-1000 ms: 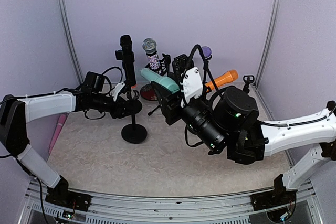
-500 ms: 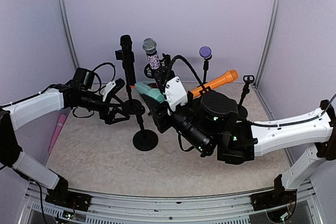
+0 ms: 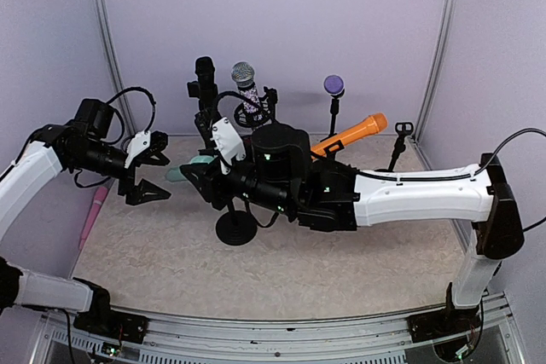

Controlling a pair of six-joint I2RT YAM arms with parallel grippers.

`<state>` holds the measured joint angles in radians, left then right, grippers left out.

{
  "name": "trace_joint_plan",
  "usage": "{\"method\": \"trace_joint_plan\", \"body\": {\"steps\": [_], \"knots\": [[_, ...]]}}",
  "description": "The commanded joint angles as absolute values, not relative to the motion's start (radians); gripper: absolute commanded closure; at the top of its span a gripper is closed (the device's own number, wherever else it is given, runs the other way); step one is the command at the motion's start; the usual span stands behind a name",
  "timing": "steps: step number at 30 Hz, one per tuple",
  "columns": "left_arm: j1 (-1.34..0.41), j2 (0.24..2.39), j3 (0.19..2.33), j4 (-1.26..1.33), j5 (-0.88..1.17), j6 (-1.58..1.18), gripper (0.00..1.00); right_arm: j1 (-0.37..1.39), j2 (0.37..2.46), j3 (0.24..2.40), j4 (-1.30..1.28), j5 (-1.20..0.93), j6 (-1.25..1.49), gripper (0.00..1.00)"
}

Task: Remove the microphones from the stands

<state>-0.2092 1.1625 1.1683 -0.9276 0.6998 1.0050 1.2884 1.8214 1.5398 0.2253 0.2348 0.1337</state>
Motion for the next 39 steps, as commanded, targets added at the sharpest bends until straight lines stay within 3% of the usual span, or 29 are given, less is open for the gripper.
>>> {"method": "trace_joint_plan", "body": {"steps": [1,6,10,12,14,17,20,28,33,39], "knots": [[-0.23,1.141,1.199,-1.049,0.723,1.108,0.17,1.266,1.889,1.644,0.215,0.048,0.233,1.0],[-0.23,1.143,1.189,-1.042,0.724,1.099,0.28,1.243,1.952,1.693,0.245,-0.064,0.291,1.0],[-0.229,1.138,1.187,-1.037,0.716,1.099,0.47,1.237,1.976,1.71,0.229,-0.069,0.303,0.99],[-0.229,1.134,1.183,-1.038,0.71,1.099,0.72,1.229,1.968,1.695,0.237,-0.066,0.319,0.7],[-0.21,1.133,1.168,-1.04,0.698,1.113,0.89,1.219,1.952,1.669,0.251,-0.045,0.331,0.44],[-0.158,1.126,1.126,-1.027,0.663,1.136,0.89,1.2,1.898,1.61,0.274,-0.006,0.316,0.18],[-0.076,1.121,1.064,-1.005,0.587,1.185,0.89,1.18,1.832,1.547,0.281,0.044,0.279,0.08],[0.216,1.211,0.821,-0.769,0.293,1.265,0.84,1.117,1.753,1.421,0.19,0.146,0.227,0.02],[0.324,1.351,0.757,-0.564,0.104,1.199,0.68,1.106,1.822,1.489,0.083,0.185,0.186,0.01],[0.371,1.419,0.678,-0.397,-0.002,1.214,0.65,1.106,1.925,1.591,0.009,0.182,0.132,0.03]]}}
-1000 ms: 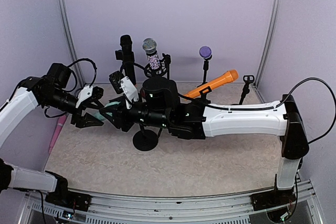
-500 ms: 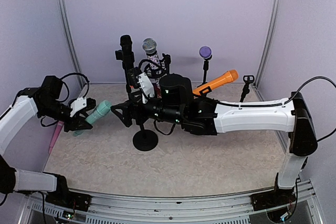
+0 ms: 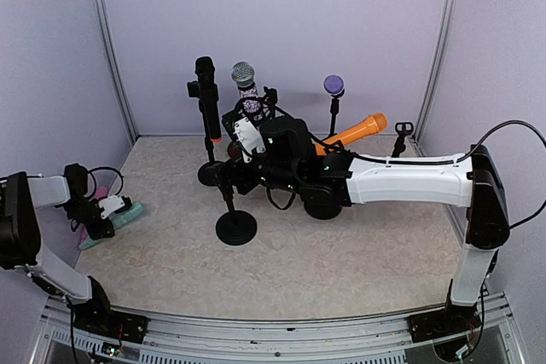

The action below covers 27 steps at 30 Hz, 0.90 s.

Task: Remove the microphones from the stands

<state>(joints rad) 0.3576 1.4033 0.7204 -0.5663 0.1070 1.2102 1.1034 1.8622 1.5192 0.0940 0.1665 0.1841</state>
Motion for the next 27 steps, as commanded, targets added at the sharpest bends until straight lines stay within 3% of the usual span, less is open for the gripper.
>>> {"method": "trace_joint_plan", "body": {"steps": [1,7,12,15,16,22,27], "knots": [[0.372,1.423,0.667,-0.382,-0.007,1.218,0.64,1.106,1.944,1.61,0.0,0.179,0.124,0.03],[0.374,1.452,0.637,-0.324,-0.038,1.204,0.62,1.103,2.026,1.696,-0.04,0.189,0.069,0.09],[0.371,1.424,0.646,-0.388,-0.011,1.204,0.38,1.101,2.065,1.739,-0.068,0.199,0.034,0.15],[0.359,1.379,0.7,-0.518,0.102,1.193,0.06,1.1,2.069,1.734,-0.064,0.195,0.022,0.21],[0.352,1.359,0.725,-0.574,0.156,1.191,0.02,1.099,2.069,1.732,-0.064,0.19,0.02,0.24],[0.255,1.26,0.858,-0.79,0.389,1.115,0.01,1.097,2.086,1.747,-0.081,0.171,0.011,0.49],[0.088,1.195,0.935,-0.802,0.424,0.966,0.01,1.096,2.068,1.74,-0.084,0.182,0.013,0.78]]}}
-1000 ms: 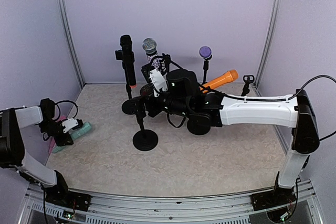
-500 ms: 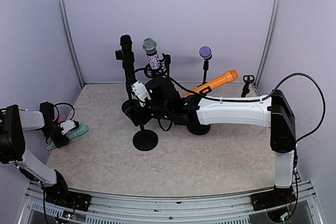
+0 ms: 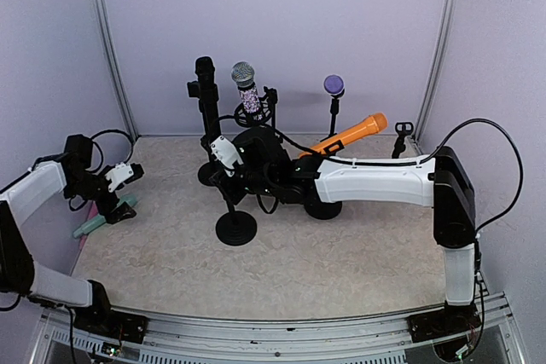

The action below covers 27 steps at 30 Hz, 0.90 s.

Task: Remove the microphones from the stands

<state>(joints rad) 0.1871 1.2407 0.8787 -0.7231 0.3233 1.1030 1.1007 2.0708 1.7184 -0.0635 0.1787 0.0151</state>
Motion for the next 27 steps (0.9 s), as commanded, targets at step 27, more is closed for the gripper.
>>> {"method": "trace_joint_plan", "body": {"steps": [27], "knots": [[-0.129,1.221,1.063,-0.615,0.367,0.655,0.01,0.951,1.183,0.938,-0.189,0.535,0.19,1.0]]}}
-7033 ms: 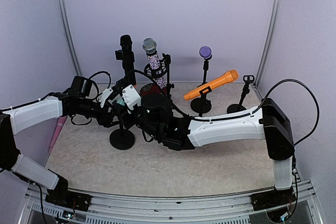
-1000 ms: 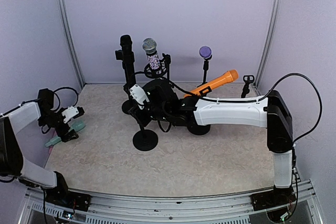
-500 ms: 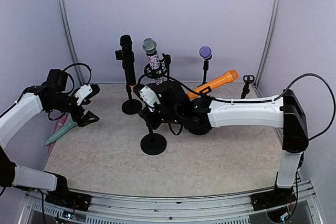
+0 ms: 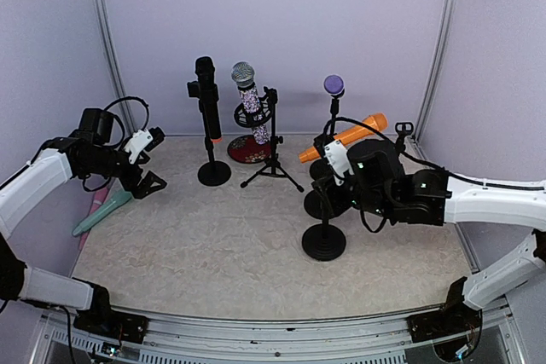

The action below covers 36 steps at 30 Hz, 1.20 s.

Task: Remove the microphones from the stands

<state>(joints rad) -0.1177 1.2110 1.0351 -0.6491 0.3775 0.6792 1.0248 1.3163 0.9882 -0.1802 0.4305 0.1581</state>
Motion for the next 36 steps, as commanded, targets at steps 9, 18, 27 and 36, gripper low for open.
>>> {"method": "trace_joint_plan", "body": {"steps": [9,18,27,36], "knots": [[-0.139,1.222,1.089,-0.611,0.352,0.643,0.01,0.652,1.055,0.836,-0.178,0.609,0.154,1.0],[-0.134,1.163,1.083,-0.581,0.295,0.594,0.01,0.426,1.12,0.785,-0.027,0.604,0.118,1.0],[-0.069,1.163,1.114,-0.528,0.245,0.517,0.01,0.319,1.159,0.72,0.085,0.537,0.205,1.0],[0.02,1.159,1.16,-0.568,0.414,0.531,0.01,0.319,1.021,0.774,0.069,0.438,0.178,0.17]]}}
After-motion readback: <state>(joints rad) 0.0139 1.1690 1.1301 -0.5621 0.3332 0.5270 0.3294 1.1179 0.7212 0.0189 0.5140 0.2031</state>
